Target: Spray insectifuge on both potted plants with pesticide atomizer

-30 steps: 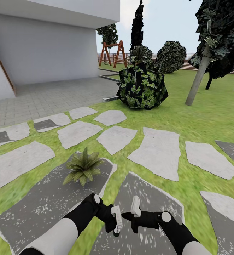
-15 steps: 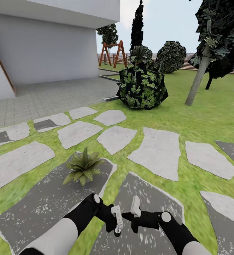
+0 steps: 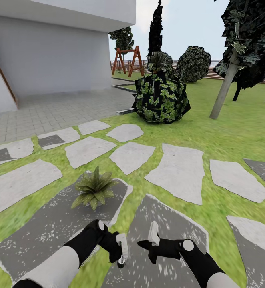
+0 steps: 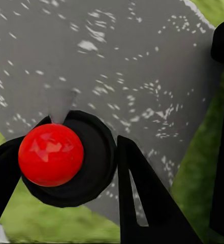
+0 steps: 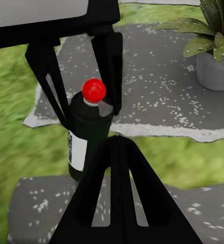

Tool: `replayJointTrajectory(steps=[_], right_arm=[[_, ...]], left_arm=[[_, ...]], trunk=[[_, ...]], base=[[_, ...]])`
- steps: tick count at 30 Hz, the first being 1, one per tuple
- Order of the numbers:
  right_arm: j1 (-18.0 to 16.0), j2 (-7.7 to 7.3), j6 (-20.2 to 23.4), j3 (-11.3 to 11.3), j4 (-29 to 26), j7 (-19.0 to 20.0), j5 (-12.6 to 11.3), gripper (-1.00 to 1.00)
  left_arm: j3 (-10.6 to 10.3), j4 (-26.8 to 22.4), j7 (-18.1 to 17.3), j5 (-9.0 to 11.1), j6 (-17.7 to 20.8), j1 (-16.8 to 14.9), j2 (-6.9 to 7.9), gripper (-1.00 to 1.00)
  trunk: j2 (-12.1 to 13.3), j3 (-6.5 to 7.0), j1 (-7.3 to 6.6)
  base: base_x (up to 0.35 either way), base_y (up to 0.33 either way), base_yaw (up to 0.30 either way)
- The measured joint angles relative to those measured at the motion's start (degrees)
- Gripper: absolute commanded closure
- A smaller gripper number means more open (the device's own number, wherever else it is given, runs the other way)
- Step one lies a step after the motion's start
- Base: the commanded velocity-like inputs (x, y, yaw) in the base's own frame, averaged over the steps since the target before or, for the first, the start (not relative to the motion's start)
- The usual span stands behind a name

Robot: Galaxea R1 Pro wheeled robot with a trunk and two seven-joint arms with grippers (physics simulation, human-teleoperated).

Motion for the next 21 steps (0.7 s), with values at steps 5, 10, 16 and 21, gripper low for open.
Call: replayJointTrajectory(steps=[5, 10, 16, 21], right_arm=[[0.00, -0.03, 0.00, -0.08, 0.11, -0.07, 0.03, 1.00], [0.00, -0.53, -0.06, -0.20, 0.32, -0.09, 0.16, 1.00], [0.00, -4.20, -0.23, -0.44, 4.71, -0.40, 0.05, 1.00], [0.07, -10.84, -0.30, -0.64, 12.43, -4.48, -0.64, 1.00]], left_arm=[[0.16, 0.06, 0.00, 0.04, -0.04, 0.00, 3.60, 1.00], [0.38, 0.18, -0.03, -0.03, -0.08, 0.15, 6.24, 1.00], [0.82, 0.19, 2.98, 0.56, -0.08, 3.29, 7.54, 1.00], [3.13, 1.39, 13.19, 7.68, 0.02, 6.49, 6.89, 1.00]], trunk=[[0.00, 0.00, 0.00], [0.00, 0.00, 0.00], [0.00, 0.00, 0.00], [0.00, 0.00, 0.00]], base=[[0.000, 0.000, 0.000], [0.000, 0.000, 0.000], [0.000, 0.000, 0.000], [0.000, 0.000, 0.000]])
